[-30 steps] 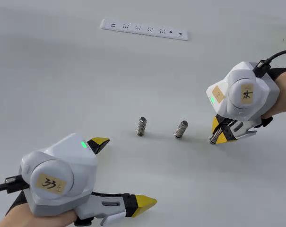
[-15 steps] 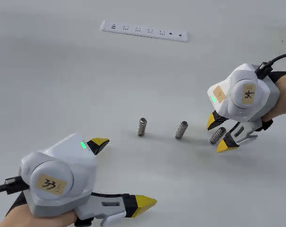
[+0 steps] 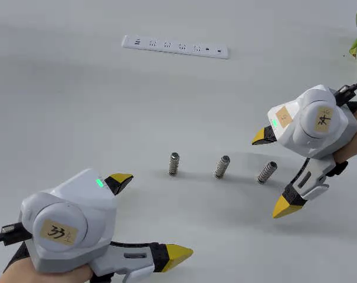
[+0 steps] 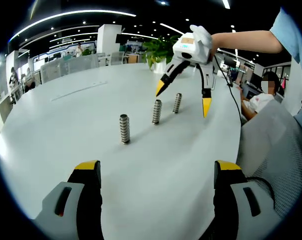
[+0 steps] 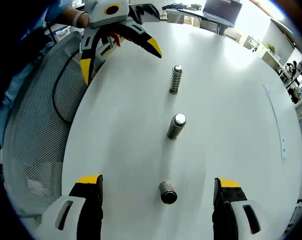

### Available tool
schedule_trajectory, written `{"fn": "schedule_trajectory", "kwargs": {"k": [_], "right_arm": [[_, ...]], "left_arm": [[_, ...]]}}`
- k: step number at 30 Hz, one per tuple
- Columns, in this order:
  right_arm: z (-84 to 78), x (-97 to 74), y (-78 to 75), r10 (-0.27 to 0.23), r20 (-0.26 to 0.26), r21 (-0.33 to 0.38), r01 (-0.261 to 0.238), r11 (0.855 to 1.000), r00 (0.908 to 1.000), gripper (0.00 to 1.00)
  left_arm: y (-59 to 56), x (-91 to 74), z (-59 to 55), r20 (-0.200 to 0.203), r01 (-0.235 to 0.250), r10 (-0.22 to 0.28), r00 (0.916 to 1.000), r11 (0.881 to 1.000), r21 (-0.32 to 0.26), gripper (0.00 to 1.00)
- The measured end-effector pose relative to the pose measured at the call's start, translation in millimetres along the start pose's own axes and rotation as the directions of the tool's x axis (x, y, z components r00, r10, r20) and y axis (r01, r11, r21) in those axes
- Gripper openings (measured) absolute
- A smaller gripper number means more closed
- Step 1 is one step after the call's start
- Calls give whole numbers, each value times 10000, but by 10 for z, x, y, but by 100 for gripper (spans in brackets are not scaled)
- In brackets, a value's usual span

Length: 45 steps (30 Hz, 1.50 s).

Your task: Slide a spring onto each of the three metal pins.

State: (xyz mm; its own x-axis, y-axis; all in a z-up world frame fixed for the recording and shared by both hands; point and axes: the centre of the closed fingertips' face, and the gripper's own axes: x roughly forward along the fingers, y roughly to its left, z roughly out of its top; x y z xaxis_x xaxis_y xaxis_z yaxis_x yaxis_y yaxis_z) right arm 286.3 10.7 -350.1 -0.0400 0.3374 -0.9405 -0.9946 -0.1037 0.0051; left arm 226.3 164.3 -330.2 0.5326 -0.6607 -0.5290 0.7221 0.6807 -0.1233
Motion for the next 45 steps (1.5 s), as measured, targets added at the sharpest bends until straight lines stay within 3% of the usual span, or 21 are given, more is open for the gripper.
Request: {"fn": "schedule_trajectory", "kwargs": {"k": [4,13,18,24,26,29,33,35,36,39,45], "right_arm": [[20,-27,45,-220,541,504,192,9985,9983,99],[14,-87,96,-839,1364,1495,632,9867,9871,99],[35,-143,103,-1466,1989,2136,1031,9715,9690,99],[-39,-244,109,-2439,2502,3138,1599,9359,9370,99],[-57,-255,183,-2469,2695,3353,1497,9302,9308,99],[-119,-245,281,-2603,2627,3631,1547,9188,9291,99],[-176,-254,375,-2915,2754,4259,1556,8913,9160,99],[-217,-284,385,-3299,2747,4728,1719,8642,9032,99],[-206,-307,397,-3464,2949,5021,1640,8491,8905,99],[-227,-365,428,-3845,3154,5531,1612,8174,8676,99],[-282,-441,541,-4287,3110,5959,1774,7832,8482,99]], "left_arm": [[-2,-8,18,18,-4,4,10000,10000,38,93],[1,-22,49,-5,0,0,10000,9999,159,93],[23,-31,52,-32,-26,27,10000,9997,251,93],[37,-48,71,-38,-44,46,10000,9994,337,93],[40,-52,75,-43,-49,51,10000,9994,351,93],[43,-54,72,-73,-27,30,10000,9992,404,93],[50,-60,66,-98,-15,20,9999,9991,427,93],[53,-60,66,-111,-5,10,9999,9991,435,93],[57,-60,63,-128,-5,11,9999,9990,446,93],[66,-62,57,-155,-10,17,9999,9990,457,93],[97,-64,61,-147,-65,71,9999,9990,441,93]]}}
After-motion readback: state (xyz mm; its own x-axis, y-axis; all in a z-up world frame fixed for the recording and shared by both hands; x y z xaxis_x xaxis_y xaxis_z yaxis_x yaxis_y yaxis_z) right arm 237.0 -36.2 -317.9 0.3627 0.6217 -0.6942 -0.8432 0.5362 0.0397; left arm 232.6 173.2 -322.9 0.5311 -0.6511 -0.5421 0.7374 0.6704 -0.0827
